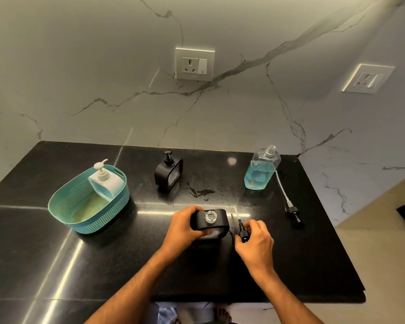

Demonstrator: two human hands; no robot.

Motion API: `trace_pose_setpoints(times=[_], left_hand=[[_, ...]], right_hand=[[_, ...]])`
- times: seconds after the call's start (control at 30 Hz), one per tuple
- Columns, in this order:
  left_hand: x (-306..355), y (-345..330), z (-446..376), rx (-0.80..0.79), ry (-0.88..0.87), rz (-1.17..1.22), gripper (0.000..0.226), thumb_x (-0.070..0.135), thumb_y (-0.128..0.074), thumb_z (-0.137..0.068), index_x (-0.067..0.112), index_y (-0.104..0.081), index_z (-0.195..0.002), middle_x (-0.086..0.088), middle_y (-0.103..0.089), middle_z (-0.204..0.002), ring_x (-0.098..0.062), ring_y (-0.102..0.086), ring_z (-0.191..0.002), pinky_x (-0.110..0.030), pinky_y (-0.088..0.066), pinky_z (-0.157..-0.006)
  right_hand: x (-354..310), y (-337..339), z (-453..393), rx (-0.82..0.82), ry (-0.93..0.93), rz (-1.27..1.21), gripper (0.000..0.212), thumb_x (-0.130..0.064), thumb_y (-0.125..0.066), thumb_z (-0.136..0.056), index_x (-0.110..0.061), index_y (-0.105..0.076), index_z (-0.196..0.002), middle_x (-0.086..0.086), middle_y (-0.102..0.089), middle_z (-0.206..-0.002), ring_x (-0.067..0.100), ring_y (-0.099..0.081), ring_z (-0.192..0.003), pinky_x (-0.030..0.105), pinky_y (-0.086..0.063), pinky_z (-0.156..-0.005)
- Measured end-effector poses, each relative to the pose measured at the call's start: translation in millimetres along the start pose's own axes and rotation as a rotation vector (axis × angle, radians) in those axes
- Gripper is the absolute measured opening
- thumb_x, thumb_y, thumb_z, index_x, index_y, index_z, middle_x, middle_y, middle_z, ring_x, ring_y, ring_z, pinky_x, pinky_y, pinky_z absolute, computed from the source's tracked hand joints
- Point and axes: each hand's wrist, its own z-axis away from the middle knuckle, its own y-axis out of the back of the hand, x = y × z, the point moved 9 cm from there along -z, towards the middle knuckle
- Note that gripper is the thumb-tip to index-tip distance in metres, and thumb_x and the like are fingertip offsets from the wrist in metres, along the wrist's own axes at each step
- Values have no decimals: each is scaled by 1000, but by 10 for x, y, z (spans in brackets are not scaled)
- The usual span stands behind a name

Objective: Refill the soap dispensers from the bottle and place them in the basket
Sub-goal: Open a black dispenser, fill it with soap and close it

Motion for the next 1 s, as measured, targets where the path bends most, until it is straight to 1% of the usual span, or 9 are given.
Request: trace_pose_setpoints(times=[0.1, 0.17, 0.3, 0.47, 0.67, 0.83, 0.93, 1.0], left_hand=[[-20, -76, -51, -39, -10, -2, 55, 28, -97, -63, 25, -69, -110, 17, -72, -104, 1, -66, -99, -27, -57, -89], [-50, -88, -62, -48, -9, 12, 56, 27, -98, -62, 26, -69, -111, 17, -72, -104, 0, -66, -100, -31, -58, -90], [-93, -84, -59, -56, -7, 36, 58, 28, -98, -62, 27, -68, -112, 16, -72, -107, -2, -67, -102, -33, -58, -91], [-143, -127, -21, -104, -20, 41, 65, 39, -94, -60, 30, -62, -116, 17, -69, -111, -4, -67, -106, -36, -57, -93], [-166, -128, 5, -101, -29, 74, 56, 25, -93, -71, 30, -61, -117, 18, -68, -113, -5, -66, -109, -38, -55, -97], [-153, -104, -18, -94, -45, 94, 52, 28, -93, -71, 30, -63, -114, 13, -70, -111, -10, -68, -109, -38, -57, -96], [-139, -94, -10, -68, -53, 99, 53, 29, -93, -70, 30, -64, -114, 14, -71, -110, -10, -68, -108, -36, -57, -94], [-119, -99, 25, -49, -73, 99, 53, 25, -92, -73, 29, -63, -117, 14, -70, -112, -9, -68, -109, -33, -57, -94]], right_hand=[[130, -153, 34, -26, -29, -12, 45, -10, -89, -67, -14, -64, -104, -4, -55, -100, 13, -59, -83, 24, -49, -75], [168, -227, 49, -42, -36, -13, 48, -10, -89, -69, -14, -63, -108, -3, -54, -104, 14, -60, -88, 27, -54, -79], [195, -285, 61, -51, -47, -5, 48, -13, -88, -71, -13, -62, -111, -2, -54, -104, 15, -59, -90, 23, -49, -80], [231, -308, 53, -56, -58, 17, 47, -19, -86, -73, -13, -62, -113, -1, -57, -103, 17, -58, -95, 23, -41, -83], [254, -321, 22, -68, -60, 20, 52, -23, -86, -73, -13, -60, -117, -1, -58, -107, 18, -58, -100, 23, -41, -86], [272, -322, -4, -82, -71, 19, 53, -27, -86, -73, -14, -60, -117, -3, -57, -106, 17, -59, -99, 22, -41, -86], [289, -323, -23, -87, -74, 12, 55, -29, -86, -73, -14, -60, -119, -3, -57, -107, 17, -59, -101, 23, -41, -87], [292, -312, -44, -86, -74, 9, 56, -32, -86, -74, -15, -60, -119, -4, -57, -106, 17, -59, -101, 24, -43, -87]])
